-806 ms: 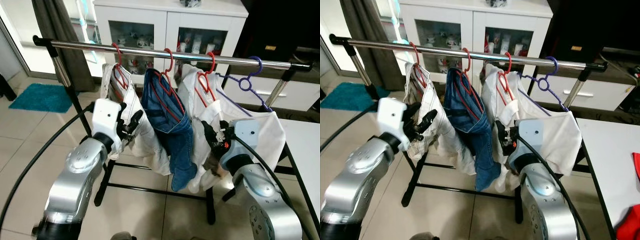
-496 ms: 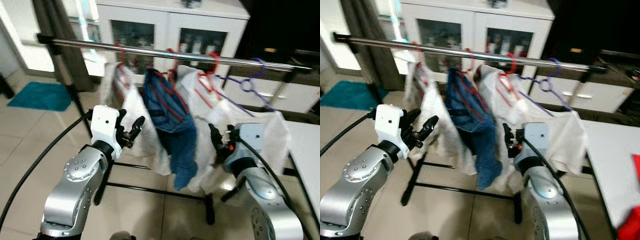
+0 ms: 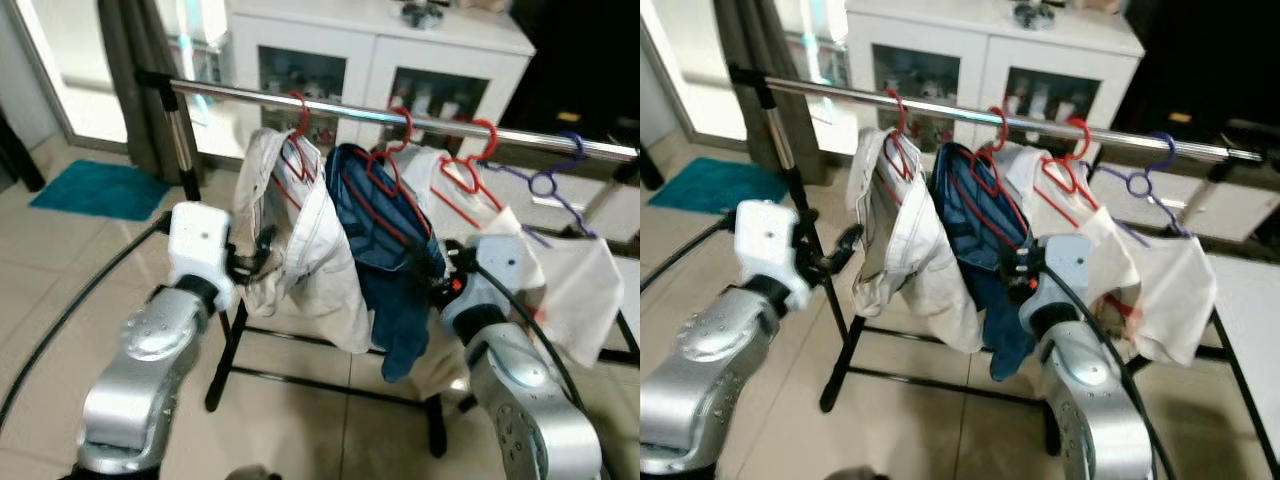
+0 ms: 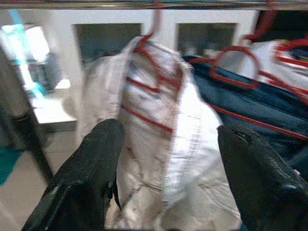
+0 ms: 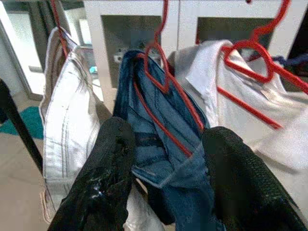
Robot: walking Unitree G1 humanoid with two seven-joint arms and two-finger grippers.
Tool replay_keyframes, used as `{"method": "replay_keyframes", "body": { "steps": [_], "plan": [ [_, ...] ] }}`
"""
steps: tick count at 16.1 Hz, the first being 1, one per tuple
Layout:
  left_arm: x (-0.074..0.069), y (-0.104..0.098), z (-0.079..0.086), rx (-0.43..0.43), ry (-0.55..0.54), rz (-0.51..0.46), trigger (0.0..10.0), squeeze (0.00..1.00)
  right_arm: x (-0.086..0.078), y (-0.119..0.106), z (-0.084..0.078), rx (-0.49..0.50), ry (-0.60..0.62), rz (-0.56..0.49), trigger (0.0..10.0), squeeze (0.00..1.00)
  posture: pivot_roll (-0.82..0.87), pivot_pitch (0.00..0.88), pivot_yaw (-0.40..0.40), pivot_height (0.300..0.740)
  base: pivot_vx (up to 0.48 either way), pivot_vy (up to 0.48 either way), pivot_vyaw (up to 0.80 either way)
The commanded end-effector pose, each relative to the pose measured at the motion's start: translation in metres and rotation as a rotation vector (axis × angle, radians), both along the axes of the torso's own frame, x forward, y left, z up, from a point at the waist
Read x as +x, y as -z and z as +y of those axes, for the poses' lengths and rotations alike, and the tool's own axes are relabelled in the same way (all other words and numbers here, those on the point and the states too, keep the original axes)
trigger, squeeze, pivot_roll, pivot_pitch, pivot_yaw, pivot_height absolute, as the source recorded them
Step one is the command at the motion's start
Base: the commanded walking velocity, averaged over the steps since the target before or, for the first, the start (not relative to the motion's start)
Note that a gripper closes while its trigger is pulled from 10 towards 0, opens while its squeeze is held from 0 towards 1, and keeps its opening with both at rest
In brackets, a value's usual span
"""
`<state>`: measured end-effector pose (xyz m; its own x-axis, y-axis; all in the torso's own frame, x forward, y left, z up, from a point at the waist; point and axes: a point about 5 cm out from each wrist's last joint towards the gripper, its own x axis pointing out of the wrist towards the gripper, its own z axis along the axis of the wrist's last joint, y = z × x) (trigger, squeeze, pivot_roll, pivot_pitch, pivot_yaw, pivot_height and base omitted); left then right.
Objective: Hang hanger
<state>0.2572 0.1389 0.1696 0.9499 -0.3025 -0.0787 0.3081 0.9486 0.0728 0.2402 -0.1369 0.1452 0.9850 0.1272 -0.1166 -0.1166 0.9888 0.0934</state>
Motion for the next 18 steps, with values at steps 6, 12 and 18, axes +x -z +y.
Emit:
{"method": "replay_keyframes", "body": {
  "steps": [6,12,18],
  "plan": [
    [0.002,-0.006,-0.003,-0.019,0.017,-0.020,10.0,0.00,0.003,0.003,0.006,0.009,-0.034,0.021,10.0,0.00,0.07,0.000,-0.016,0.740,0.149,0.000,0.45],
    [-0.003,-0.003,0.000,0.000,0.027,-0.015,10.0,0.00,0.005,0.001,0.010,-0.013,-0.085,0.018,10.0,0.00,0.08,0.000,-0.027,0.740,0.326,0.000,0.13],
    [-0.009,-0.002,0.003,0.040,0.041,-0.007,10.0,0.00,0.009,-0.005,0.011,0.065,-0.044,-0.029,10.0,0.00,0.11,0.000,-0.024,0.740,0.341,0.000,0.40]
  ]
}}
